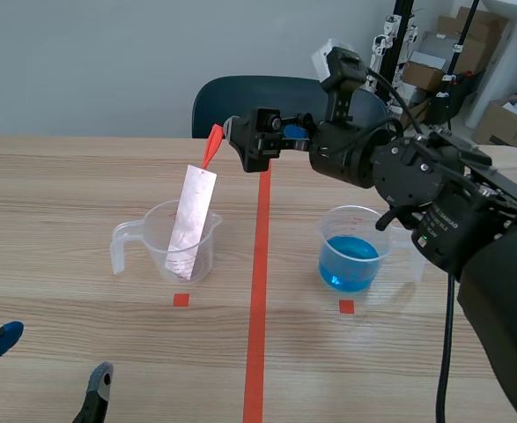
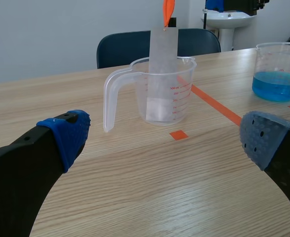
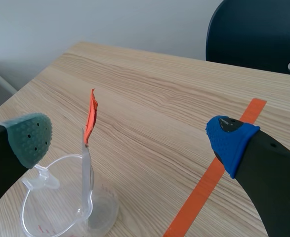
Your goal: Do the redox reaction experiment. lift the metal plate out of the left beaker
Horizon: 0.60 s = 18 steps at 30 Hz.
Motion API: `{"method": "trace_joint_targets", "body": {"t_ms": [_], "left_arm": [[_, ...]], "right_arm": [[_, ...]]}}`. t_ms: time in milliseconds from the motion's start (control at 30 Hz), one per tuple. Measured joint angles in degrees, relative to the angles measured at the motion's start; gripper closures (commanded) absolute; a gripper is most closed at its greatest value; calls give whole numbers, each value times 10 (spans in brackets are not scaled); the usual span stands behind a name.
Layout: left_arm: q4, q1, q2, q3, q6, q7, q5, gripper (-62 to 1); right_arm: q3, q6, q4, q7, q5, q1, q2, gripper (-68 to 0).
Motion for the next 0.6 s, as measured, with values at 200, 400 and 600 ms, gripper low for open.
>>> {"method": "trace_joint_targets", "body": {"t_ms": [200,400,600], "left_arm": [[0,0,0,0,0,0,-39,-623],[0,0,0,0,0,0,-28,-623],[0,0,0,0,0,0,-29,-623]], "right_arm": [[0,13,-29,2,-13,17,-14,-679],[-1,13,-50,2,-13,47,-21,-679],[-19,29,-74,2,-38,75,-33,-679]]}}
